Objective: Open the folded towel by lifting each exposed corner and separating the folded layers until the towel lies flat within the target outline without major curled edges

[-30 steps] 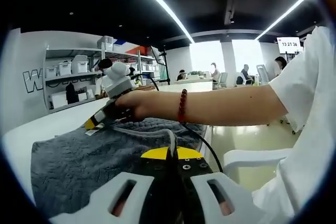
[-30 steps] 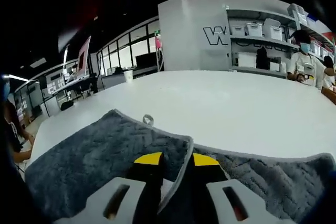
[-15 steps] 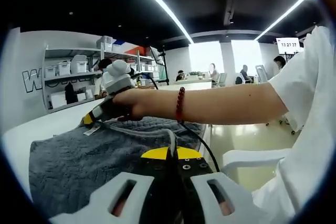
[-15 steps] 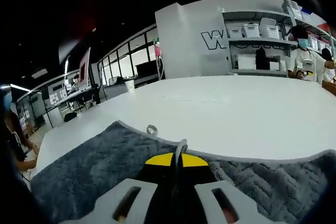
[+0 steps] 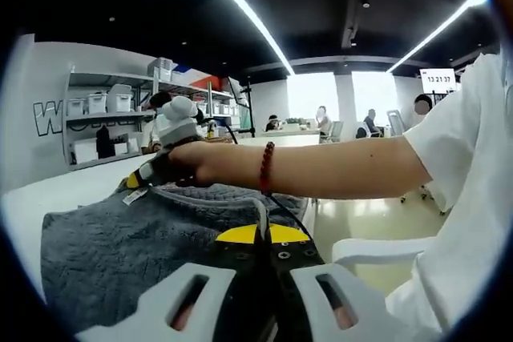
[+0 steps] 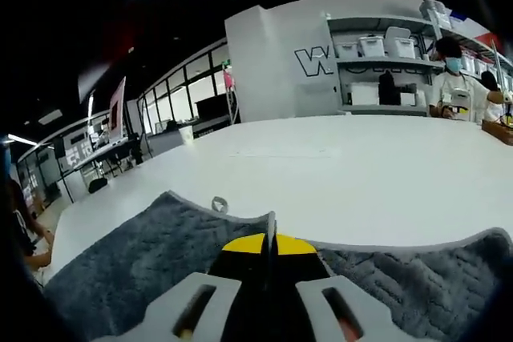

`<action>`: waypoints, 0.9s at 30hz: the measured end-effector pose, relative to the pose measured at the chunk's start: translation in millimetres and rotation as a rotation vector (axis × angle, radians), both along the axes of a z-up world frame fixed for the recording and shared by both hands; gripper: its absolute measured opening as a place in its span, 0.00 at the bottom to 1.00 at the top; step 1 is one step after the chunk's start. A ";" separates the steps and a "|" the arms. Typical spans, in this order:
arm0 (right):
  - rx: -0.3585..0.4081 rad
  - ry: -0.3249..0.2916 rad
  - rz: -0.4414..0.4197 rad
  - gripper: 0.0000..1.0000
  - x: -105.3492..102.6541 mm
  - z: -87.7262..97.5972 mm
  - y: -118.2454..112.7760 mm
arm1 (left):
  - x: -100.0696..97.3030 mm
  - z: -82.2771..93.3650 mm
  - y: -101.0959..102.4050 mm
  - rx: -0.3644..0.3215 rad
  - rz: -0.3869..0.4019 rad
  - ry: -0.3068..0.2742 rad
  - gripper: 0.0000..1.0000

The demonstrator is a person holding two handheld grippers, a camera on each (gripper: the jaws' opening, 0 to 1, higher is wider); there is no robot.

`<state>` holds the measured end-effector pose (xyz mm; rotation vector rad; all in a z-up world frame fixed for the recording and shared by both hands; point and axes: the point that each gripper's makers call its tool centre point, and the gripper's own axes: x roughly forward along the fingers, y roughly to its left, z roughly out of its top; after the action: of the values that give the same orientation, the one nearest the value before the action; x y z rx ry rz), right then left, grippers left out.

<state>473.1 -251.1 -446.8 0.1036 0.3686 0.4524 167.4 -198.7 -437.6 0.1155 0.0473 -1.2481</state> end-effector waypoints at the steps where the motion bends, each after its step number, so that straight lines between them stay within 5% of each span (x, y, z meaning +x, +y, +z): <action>1: -0.002 0.000 -0.002 0.00 1.2 0.5 0.0 | -0.3 1.6 0.2 -0.002 -0.001 0.003 0.02; 12: 0.001 -0.001 -0.018 0.00 -15.3 0.3 7.3 | -3.1 13.3 3.5 -0.066 -0.022 0.023 0.01; 18: -0.021 -0.013 -0.015 0.00 -20.1 7.2 14.1 | -7.7 12.7 -0.9 -0.003 -0.032 -0.074 0.01; 27: -0.053 -0.036 -0.031 0.00 -26.8 13.6 14.0 | -4.3 24.5 8.8 -0.060 -0.012 -0.067 0.01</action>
<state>446.3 -237.0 -433.3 0.0496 0.3434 0.4129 163.1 -189.9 -413.1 0.1054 -0.0485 -1.2562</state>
